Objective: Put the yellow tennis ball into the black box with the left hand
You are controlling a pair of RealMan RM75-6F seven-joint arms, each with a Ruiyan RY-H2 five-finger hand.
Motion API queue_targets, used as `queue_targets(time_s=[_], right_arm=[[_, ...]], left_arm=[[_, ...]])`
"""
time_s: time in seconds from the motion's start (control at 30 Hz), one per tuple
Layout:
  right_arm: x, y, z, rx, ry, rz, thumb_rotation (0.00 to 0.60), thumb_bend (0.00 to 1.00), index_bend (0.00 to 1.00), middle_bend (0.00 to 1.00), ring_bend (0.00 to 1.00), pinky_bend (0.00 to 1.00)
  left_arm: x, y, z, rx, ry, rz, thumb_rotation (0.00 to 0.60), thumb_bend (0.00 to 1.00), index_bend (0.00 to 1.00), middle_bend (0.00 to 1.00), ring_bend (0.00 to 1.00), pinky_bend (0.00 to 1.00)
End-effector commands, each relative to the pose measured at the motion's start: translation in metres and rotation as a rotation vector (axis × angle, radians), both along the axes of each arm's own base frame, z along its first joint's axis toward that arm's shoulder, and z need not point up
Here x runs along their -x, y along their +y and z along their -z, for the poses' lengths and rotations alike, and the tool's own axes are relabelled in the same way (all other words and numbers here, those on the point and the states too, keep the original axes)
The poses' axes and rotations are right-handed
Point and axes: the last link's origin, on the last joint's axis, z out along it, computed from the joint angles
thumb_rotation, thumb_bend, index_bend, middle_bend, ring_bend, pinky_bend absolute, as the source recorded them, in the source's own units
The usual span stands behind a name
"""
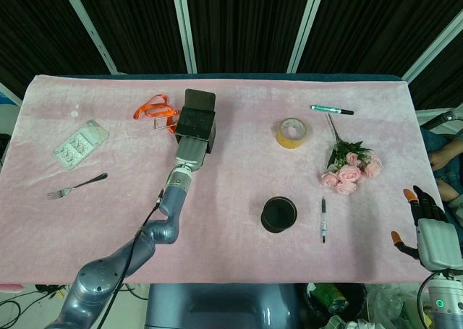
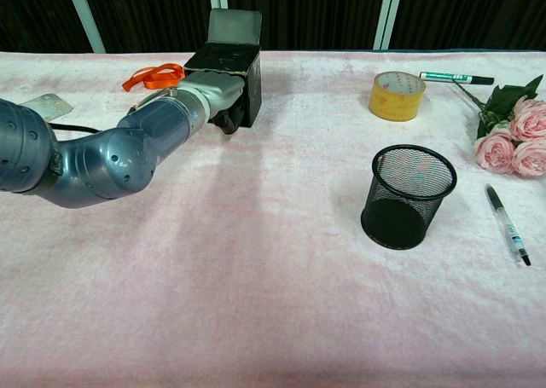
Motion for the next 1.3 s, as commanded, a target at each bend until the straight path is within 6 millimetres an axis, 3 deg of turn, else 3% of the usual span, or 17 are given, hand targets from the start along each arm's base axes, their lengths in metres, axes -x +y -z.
queue_targets(time_s=[0.03, 0.63, 0.9, 1.0, 1.1, 1.3], right_arm=[[0.0, 0.0, 0.0, 0.002, -0.003, 0.005, 0.6, 0.24, 0.03, 0.0, 0.04, 0.17], [0.0, 0.001, -0.001, 0.009, -0.004, 0.007, 0.6, 0.25, 0.03, 0.0, 0.04, 0.17], [0.0, 0.001, -0.001, 0.012, -0.002, 0.01, 0.6, 0.25, 0.03, 0.0, 0.04, 0.17], [0.0, 0.001, -0.001, 0.014, -0.002, 0.01, 0.6, 0.25, 0.03, 0.0, 0.04, 0.17], [0.0, 0.0, -0.001, 0.015, 0.0, 0.008, 0.6, 0.25, 0.03, 0.0, 0.04, 0.17], [0.001, 0.0, 0.0, 0.018, 0.003, 0.013, 0.6, 0.25, 0.03, 0.0, 0.04, 0.17]], left_arm=[[-0.006, 0.002, 0.002, -0.002, 0.02, 0.017, 0.6, 0.8, 0.83, 1.0, 1.0, 1.0], [0.006, 0.004, 0.001, -0.006, 0.017, -0.007, 0.6, 0.79, 0.83, 1.0, 1.0, 1.0], [0.022, -0.001, 0.001, -0.001, 0.053, -0.02, 0.6, 0.76, 0.82, 0.99, 0.98, 1.0], [0.029, -0.004, 0.001, 0.008, 0.069, -0.022, 0.6, 0.68, 0.75, 0.9, 0.9, 1.0], [0.031, -0.01, -0.002, 0.015, 0.054, -0.003, 0.6, 0.61, 0.58, 0.74, 0.73, 0.94], [0.026, -0.065, -0.047, 0.088, -0.071, 0.095, 0.6, 0.54, 0.4, 0.6, 0.54, 0.77]])
